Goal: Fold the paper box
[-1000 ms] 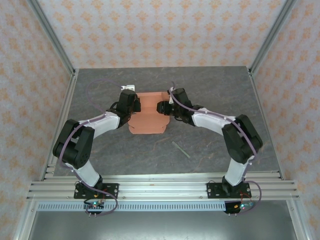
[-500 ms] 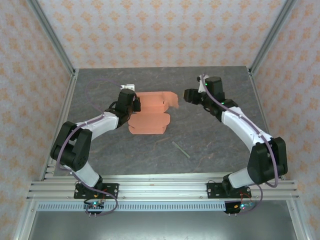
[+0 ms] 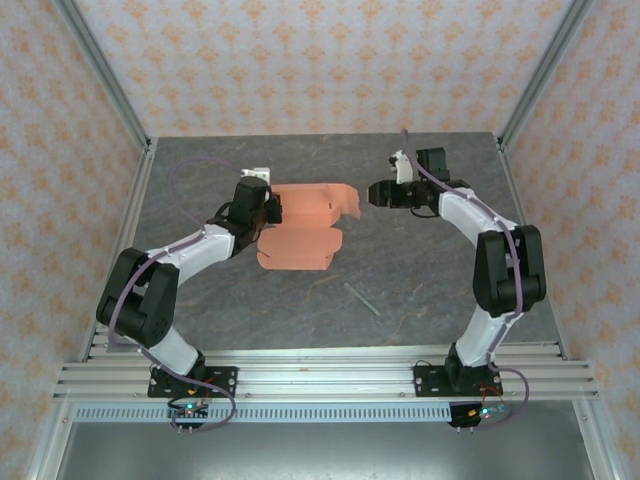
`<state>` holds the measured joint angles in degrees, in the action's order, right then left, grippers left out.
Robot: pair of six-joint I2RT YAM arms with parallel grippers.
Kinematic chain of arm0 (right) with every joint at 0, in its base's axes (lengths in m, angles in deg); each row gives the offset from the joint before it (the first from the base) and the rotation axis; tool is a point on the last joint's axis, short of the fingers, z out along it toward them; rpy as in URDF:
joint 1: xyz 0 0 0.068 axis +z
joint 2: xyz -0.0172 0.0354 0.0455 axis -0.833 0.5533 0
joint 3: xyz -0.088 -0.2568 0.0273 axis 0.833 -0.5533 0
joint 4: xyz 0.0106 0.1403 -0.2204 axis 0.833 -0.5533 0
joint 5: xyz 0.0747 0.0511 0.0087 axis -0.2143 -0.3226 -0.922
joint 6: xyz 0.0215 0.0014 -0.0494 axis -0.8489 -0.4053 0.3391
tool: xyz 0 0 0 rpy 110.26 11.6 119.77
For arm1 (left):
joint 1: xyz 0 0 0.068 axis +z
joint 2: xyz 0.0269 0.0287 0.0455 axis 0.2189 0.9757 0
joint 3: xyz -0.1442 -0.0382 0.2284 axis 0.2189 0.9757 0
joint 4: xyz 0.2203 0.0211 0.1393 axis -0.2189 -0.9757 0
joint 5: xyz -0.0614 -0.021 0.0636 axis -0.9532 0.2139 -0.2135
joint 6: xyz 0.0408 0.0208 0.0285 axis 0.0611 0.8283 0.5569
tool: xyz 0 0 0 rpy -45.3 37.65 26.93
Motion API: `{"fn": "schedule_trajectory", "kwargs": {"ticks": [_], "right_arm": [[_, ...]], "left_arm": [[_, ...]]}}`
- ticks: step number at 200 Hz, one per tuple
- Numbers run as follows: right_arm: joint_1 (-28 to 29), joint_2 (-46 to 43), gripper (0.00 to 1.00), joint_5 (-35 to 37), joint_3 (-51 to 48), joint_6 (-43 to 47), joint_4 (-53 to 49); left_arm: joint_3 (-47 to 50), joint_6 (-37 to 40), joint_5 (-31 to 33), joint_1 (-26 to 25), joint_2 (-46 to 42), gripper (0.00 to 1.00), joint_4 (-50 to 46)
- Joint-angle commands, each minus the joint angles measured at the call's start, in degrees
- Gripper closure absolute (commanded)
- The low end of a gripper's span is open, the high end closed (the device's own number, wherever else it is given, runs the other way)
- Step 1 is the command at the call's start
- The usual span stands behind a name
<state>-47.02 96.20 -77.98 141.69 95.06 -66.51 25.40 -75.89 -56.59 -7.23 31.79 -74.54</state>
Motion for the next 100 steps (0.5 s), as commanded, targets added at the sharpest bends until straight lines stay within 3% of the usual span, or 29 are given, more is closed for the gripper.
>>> {"fn": "schedule_trajectory", "kwargs": {"ticks": [1, 50, 100], "right_arm": [[0.49, 1.51, 0.51, -11.29, 3.58, 6.61, -2.82], [3.08, 4.78, 0.51, -13.46, 7.05, 9.01, -4.52], [4.31, 6.37, 0.5, -17.59, 10.7, 15.54, -12.81]], "left_arm": [[-1.17, -0.15, -0.69, 0.06, -2.14, 1.0, -1.56], [-0.96, -0.15, -0.97, 0.02, -2.26, 1.0, -1.3], [-1.27, 0.3, -0.57, 0.07, -2.35, 1.0, -1.84]]}}
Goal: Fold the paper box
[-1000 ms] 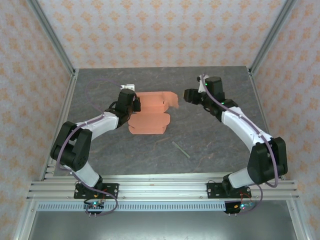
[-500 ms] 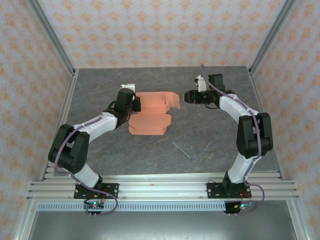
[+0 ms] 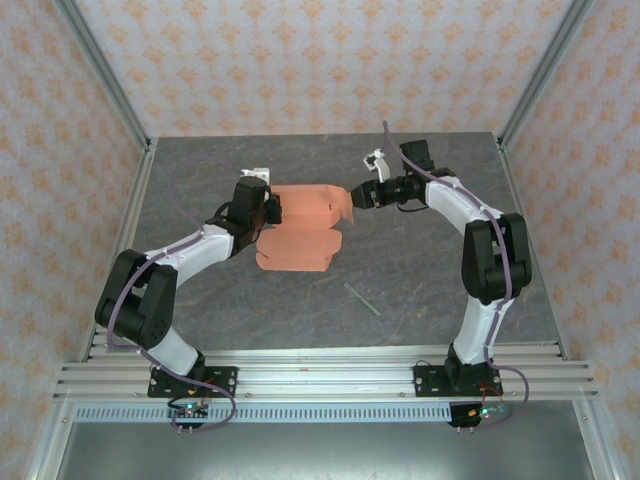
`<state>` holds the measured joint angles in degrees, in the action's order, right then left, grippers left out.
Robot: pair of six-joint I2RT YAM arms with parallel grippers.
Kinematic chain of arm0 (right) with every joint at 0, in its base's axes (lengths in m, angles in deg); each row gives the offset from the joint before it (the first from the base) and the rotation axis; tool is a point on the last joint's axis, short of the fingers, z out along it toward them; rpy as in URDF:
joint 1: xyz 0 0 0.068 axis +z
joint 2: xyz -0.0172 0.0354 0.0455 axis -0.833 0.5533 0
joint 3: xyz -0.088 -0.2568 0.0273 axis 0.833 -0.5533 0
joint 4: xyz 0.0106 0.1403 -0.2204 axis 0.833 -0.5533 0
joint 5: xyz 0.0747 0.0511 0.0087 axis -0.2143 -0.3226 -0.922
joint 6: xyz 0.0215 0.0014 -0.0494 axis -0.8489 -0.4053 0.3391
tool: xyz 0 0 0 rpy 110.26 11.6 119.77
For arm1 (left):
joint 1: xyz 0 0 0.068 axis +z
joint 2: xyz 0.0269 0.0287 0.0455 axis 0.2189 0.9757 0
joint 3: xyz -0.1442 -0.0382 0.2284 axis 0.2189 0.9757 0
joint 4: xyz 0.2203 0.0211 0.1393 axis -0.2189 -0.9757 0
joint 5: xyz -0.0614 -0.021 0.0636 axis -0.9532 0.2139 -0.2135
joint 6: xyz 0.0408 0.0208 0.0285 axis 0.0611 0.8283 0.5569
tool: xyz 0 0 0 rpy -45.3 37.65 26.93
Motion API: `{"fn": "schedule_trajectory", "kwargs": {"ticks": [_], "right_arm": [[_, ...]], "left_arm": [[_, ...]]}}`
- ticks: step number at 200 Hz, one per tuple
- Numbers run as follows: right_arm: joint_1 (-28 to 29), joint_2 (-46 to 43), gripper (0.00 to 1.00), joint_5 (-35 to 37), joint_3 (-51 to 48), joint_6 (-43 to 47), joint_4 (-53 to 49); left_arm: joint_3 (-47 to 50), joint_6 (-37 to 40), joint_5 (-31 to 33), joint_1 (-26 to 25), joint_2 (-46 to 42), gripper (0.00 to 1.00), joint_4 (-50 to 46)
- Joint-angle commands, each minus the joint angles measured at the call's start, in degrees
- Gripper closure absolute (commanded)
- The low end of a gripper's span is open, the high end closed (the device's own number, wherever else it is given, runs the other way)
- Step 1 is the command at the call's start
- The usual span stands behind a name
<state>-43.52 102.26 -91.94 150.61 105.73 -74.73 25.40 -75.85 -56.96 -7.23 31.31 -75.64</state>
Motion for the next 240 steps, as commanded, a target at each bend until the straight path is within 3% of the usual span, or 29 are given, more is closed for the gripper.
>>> {"fn": "schedule_trajectory", "kwargs": {"ticks": [1, 188, 240], "right_arm": [[0.86, 0.29, 0.5, -3.63, 1.77, 4.95, -4.61], [6.2, -3.54, 0.51, -0.28, -3.18, 0.3, 4.25], [7.93, -4.53, 0.51, 5.46, -5.18, -1.91, 9.05]], "left_arm": [[-1.23, 0.25, -0.21, 0.04, -1.85, 1.0, -0.72], [-1.97, -0.1, -1.06, 0.01, -2.19, 1.0, -1.42], [-1.83, -0.1, -1.71, -0.07, -2.36, 1.0, -1.49]]}}
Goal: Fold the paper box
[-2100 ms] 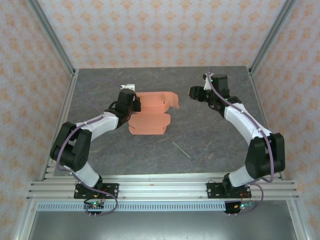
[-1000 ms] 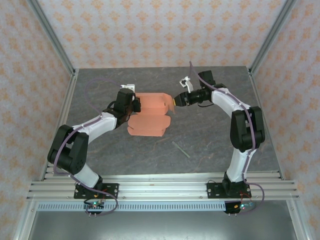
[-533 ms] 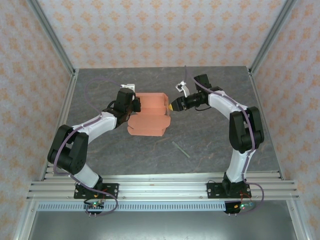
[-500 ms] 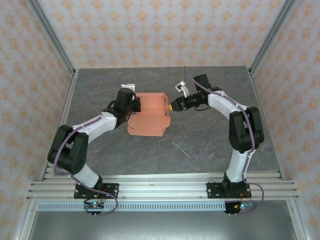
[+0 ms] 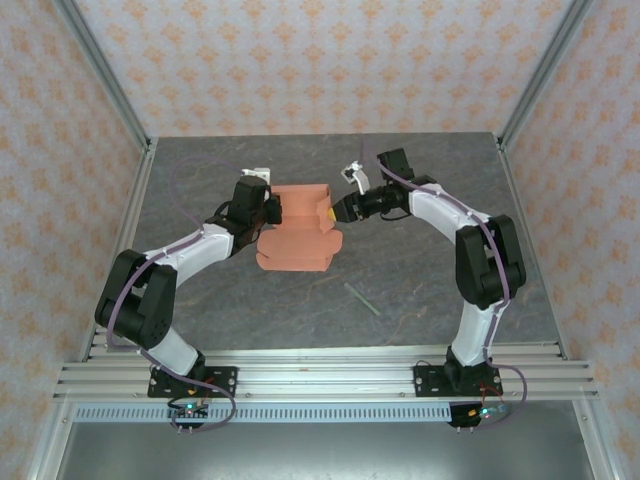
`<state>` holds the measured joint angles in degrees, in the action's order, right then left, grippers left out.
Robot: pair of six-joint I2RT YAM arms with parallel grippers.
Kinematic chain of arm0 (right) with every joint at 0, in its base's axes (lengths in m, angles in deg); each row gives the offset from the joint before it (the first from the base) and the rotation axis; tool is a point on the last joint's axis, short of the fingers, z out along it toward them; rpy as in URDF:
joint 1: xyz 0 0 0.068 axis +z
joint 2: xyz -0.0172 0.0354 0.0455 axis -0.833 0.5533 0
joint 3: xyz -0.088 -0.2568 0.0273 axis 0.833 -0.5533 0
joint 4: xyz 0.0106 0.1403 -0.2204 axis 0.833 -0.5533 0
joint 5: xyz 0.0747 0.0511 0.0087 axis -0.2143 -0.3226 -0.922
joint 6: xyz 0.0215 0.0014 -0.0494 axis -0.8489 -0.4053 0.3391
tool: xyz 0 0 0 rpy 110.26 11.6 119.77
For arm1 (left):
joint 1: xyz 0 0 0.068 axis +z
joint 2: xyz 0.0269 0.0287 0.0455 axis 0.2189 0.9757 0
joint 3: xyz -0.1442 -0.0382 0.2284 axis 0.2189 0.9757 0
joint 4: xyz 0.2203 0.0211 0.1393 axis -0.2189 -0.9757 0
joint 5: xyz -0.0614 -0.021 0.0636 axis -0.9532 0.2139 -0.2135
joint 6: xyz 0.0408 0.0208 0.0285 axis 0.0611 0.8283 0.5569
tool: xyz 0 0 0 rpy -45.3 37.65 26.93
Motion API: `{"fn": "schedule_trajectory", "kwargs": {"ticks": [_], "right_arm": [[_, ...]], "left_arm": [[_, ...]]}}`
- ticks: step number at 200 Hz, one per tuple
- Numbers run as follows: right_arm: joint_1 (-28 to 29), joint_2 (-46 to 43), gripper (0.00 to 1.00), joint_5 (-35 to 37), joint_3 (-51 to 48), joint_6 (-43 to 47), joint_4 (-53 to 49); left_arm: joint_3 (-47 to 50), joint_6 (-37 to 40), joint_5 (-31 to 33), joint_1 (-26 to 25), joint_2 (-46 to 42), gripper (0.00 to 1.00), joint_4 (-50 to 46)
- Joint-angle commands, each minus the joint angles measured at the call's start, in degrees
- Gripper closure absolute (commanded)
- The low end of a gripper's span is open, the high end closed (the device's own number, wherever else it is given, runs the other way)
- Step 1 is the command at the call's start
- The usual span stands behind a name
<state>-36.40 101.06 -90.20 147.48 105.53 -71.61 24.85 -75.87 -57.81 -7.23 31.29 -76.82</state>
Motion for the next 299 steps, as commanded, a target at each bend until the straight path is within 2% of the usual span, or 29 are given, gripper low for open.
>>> {"fn": "schedule_trajectory", "kwargs": {"ticks": [1, 57, 115, 179, 228, 266, 299], "right_arm": [[0.86, -3.44, 0.51, 3.91, -2.19, -1.81, 6.2], [1.62, -6.61, 0.48, 8.51, -6.87, -5.47, 15.27], [3.05, -6.35, 0.48, 8.39, -6.8, -5.75, 16.22], [5.0, -6.35, 0.48, 13.16, -6.68, -5.42, 17.04], [7.49, -6.83, 0.49, 25.55, -5.7, -4.85, 15.35], [9.03, -7.49, 0.62, 35.23, -6.04, -6.67, 16.27], [11.94, -7.51, 0.73, 46.53, -5.59, -9.67, 16.7]], "left_arm": [[-1.32, -0.08, -0.9, -0.07, -2.34, 1.0, -0.36], [-1.37, 0.06, -0.95, -0.08, -2.52, 1.0, -0.72], [-1.32, -0.08, -1.04, -0.07, -2.65, 1.0, -0.78], [-1.34, 0.03, -1.24, -0.07, -2.87, 1.0, -1.15], [-1.27, 0.27, -1.06, -0.03, -3.06, 1.0, -1.52], [-1.35, 0.27, -0.97, -0.06, -2.96, 1.0, -1.55], [-1.46, 0.19, -0.95, -0.05, -2.56, 1.0, -1.65]]}}
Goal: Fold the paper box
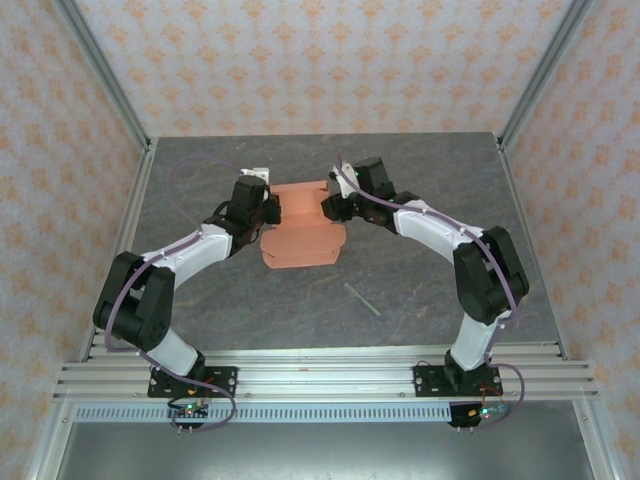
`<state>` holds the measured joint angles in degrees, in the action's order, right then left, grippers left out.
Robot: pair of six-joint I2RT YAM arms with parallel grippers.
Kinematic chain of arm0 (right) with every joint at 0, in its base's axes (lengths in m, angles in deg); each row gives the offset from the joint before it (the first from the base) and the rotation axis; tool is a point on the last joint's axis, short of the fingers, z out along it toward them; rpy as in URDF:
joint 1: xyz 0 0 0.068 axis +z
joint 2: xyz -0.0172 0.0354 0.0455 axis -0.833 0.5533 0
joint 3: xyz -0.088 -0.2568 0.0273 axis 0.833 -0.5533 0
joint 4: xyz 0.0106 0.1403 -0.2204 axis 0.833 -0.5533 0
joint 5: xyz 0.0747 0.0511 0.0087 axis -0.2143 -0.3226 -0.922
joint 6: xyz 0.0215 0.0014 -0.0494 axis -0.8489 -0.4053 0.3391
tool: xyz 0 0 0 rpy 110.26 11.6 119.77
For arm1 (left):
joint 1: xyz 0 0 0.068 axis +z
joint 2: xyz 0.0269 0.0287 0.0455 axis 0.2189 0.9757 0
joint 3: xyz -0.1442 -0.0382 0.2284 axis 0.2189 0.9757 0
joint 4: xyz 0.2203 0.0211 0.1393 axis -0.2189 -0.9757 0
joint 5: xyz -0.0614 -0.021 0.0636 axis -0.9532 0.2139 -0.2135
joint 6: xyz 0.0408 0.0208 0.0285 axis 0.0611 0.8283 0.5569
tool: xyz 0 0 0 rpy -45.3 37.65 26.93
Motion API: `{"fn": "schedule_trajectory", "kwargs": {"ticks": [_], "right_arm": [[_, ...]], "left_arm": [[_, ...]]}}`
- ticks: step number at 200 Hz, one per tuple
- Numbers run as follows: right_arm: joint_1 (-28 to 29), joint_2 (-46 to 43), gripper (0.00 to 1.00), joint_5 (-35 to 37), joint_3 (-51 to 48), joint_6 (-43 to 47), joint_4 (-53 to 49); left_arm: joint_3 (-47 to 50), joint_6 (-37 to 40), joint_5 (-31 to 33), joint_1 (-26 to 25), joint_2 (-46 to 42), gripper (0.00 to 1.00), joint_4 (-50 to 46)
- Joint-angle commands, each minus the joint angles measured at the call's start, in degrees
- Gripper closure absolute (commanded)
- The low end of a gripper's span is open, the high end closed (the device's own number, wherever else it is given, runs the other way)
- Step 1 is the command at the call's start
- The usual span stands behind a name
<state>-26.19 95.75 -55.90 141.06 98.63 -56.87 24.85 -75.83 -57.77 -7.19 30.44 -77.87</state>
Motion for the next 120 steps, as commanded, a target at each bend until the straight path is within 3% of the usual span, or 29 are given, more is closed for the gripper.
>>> {"fn": "schedule_trajectory", "kwargs": {"ticks": [1, 31, 120], "right_arm": [[1.84, -2.16, 0.73, 12.64, 0.89, -2.88, 1.91], [4.16, -1.67, 0.82, 22.93, 1.9, -8.02, 1.16], [10.48, 2.75, 0.92, 47.53, 7.21, -14.83, -5.02]], "left_arm": [[-1.45, 0.19, -1.04, -0.1, -1.69, 1.0, -0.59], [-1.69, -0.04, -0.97, -0.12, -1.24, 1.0, -0.88], [-1.57, -1.09, -1.54, -0.12, -1.75, 1.0, -1.18]]}}
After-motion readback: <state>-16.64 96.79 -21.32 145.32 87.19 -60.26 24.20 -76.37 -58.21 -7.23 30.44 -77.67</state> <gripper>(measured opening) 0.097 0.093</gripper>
